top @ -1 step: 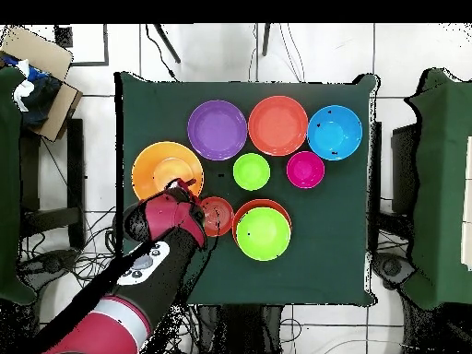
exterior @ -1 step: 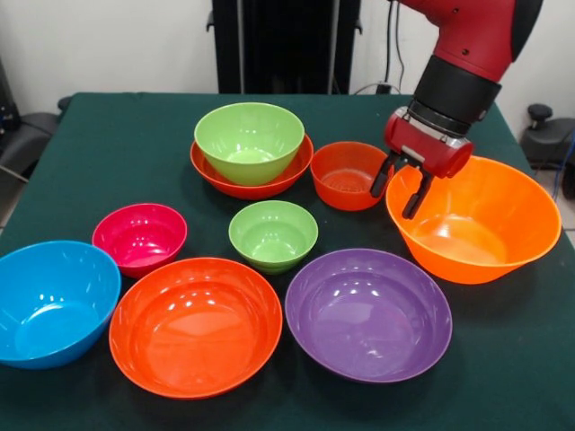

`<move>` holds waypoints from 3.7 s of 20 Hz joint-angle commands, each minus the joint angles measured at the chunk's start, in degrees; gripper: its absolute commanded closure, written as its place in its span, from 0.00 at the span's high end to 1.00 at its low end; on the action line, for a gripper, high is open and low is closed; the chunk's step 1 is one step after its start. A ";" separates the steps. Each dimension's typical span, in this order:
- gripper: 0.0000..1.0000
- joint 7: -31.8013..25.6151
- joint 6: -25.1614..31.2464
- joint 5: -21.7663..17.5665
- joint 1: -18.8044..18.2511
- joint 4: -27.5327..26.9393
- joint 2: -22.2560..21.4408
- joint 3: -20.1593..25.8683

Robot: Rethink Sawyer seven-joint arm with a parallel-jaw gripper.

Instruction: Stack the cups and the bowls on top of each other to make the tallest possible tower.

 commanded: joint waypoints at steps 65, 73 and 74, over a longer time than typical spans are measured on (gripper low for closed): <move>0.00 2.21 6.77 -1.55 -0.49 2.01 -1.98 3.87; 0.00 0.33 10.16 -2.45 -2.14 5.62 -7.95 5.46; 0.00 0.07 11.26 -2.50 -2.19 6.12 -9.15 5.54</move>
